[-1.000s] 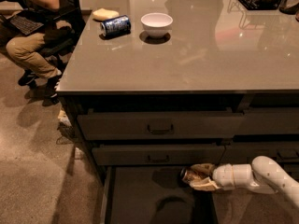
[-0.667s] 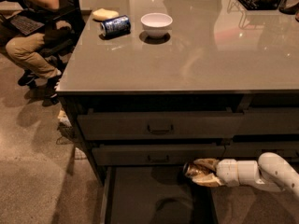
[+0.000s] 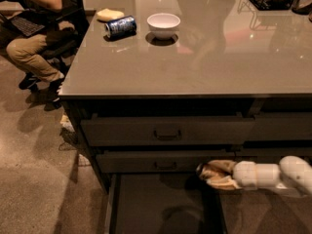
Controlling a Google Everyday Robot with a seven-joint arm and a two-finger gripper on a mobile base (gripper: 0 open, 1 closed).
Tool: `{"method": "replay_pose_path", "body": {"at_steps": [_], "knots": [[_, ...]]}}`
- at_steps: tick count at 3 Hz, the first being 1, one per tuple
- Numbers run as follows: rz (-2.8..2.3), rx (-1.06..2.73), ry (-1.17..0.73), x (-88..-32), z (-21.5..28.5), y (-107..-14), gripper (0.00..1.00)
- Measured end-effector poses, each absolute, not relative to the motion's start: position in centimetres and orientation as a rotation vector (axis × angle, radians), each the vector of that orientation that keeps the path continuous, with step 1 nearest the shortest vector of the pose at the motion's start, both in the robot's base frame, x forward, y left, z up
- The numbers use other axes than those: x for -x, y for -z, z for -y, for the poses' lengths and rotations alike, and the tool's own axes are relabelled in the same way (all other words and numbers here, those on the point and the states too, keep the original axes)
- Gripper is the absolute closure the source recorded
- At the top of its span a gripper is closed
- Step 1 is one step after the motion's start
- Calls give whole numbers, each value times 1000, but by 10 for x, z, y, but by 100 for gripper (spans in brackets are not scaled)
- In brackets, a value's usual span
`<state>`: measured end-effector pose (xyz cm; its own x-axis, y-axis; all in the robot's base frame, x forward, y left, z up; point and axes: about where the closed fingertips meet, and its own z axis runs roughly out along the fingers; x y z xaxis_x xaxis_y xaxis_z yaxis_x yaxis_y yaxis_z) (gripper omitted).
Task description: Pick orange can from bottom drawer and place on counter
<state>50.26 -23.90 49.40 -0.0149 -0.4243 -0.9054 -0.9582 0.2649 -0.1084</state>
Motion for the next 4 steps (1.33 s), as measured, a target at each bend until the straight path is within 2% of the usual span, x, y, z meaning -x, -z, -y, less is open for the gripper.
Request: {"method": "replay_pose_path", "body": {"at_steps": [1,3,4], "knots": [[-1559,1302,-655,-506,265,-530,100],[-1438,1377,-410,-510,309,-635,100],[-1438,1377,-410,-510,309,-635,100]]}}
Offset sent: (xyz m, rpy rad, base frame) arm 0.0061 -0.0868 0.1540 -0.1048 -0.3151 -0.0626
